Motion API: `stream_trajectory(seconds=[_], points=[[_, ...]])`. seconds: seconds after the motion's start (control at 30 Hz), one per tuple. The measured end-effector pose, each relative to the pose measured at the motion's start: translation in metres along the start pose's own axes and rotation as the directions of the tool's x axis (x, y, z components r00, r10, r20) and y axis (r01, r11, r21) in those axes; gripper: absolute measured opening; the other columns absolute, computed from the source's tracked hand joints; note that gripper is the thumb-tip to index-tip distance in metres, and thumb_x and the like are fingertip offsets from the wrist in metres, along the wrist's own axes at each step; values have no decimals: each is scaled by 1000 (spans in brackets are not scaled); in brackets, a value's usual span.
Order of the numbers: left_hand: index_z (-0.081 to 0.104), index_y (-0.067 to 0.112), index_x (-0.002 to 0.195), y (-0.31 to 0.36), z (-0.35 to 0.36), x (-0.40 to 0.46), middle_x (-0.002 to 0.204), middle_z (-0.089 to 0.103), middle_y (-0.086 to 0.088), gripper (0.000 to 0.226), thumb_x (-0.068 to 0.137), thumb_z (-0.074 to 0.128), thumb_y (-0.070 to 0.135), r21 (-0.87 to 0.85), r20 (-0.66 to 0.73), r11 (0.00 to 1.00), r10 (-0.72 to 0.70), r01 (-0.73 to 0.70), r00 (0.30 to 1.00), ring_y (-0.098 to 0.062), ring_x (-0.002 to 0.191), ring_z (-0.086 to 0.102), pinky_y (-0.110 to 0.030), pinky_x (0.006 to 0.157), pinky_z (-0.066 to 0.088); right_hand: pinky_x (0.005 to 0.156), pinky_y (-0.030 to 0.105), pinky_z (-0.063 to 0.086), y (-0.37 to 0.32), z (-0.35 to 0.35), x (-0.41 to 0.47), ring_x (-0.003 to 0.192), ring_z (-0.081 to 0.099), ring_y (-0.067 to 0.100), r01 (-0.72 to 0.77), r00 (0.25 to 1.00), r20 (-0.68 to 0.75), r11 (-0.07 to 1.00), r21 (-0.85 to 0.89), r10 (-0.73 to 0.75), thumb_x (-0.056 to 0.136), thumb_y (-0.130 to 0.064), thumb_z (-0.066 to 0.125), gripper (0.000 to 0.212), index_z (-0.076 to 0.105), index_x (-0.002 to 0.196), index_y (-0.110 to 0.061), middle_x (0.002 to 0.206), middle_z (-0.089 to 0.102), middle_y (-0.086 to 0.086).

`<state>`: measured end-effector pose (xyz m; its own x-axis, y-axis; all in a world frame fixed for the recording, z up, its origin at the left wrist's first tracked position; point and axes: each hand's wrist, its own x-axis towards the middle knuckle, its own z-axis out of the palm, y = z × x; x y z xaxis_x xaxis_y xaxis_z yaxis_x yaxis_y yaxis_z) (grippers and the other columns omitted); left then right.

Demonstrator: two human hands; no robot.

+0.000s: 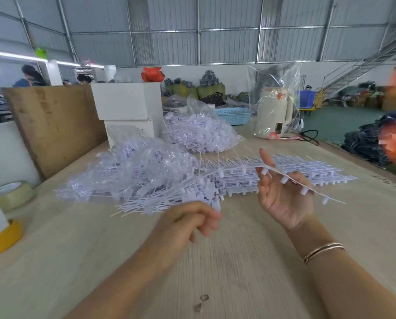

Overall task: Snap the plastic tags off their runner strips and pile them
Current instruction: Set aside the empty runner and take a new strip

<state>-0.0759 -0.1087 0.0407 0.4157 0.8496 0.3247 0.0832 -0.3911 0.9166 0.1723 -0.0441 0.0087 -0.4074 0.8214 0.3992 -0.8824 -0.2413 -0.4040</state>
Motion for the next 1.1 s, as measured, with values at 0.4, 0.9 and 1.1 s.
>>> stream_trajectory(seconds=[0.4,0.9,1.1], points=[[61,12,97,10,26,74,74,73,-4,33,102,34,31,-924,-148,380,-465,46,873,-17,81,67,-31,76,50,67,47,59,2,-10,3,85,70,33,-187,970,-228,868,-460,88,60,-41,86,73,62,125,-16,107,69,17],[60,20,66,3,-58,101,42,36,7,53,98,32,52,278,175,910,-363,308,915,-10,37,33,-18,46,38,68,36,55,-19,-37,3,84,61,21,-15,690,-671,922,-387,-271,91,-58,39,50,63,105,-15,101,63,7],[54,17,54,-38,-58,83,48,49,1,53,98,38,43,439,351,816,-542,377,763,-11,39,43,-21,46,42,67,32,53,-7,-31,12,76,64,17,-366,770,-617,683,-632,-159,92,-56,39,50,63,114,-19,97,69,4]])
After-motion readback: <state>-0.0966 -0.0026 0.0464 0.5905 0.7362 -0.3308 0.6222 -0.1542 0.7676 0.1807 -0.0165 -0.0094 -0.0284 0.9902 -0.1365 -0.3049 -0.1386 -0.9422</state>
